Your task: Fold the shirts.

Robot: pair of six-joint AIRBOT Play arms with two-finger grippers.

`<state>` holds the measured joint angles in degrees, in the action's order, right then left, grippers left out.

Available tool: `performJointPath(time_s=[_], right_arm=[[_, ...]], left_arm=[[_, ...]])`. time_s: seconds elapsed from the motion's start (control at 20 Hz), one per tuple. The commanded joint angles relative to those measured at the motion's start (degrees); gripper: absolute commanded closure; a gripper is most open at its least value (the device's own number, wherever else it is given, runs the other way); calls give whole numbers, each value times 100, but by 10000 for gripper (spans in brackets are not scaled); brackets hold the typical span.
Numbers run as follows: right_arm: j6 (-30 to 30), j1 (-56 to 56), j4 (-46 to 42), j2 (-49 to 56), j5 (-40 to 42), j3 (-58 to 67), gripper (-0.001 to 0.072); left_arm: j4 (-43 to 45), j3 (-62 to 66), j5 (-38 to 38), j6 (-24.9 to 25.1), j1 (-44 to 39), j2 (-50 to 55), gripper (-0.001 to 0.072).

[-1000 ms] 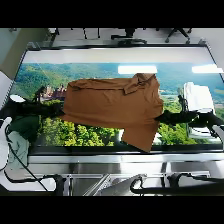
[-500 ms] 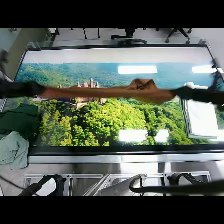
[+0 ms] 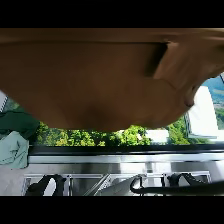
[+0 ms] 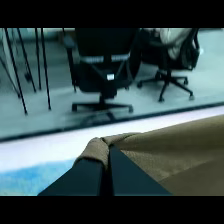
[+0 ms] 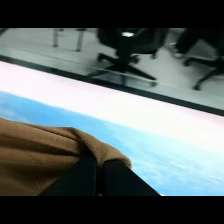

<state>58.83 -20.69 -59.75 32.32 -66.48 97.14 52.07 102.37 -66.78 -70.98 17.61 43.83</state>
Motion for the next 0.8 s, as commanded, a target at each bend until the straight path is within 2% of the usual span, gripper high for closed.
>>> performJointPath(time_s=[0.0, 0.2, 0.4, 0.55, 0.75], right_arm=[[118, -4, -756, 269, -293, 361, 690], [118, 7, -557, 1036, -826, 343, 690], [-39, 17, 588, 2328, -898, 129, 690], [-48, 299, 839, 3595, -590, 28, 690], [-48, 868, 839, 4957, 313, 28, 690]], left_arm=[[87, 446, -57, -68, 7, -20, 695], [74, 350, -1005, -219, -20, 763, 695], [92, -756, -949, -214, -254, 1685, 695], [94, -1528, -629, -2, -256, 2621, 695], [66, -1943, 564, 103, -260, 3912, 695]])
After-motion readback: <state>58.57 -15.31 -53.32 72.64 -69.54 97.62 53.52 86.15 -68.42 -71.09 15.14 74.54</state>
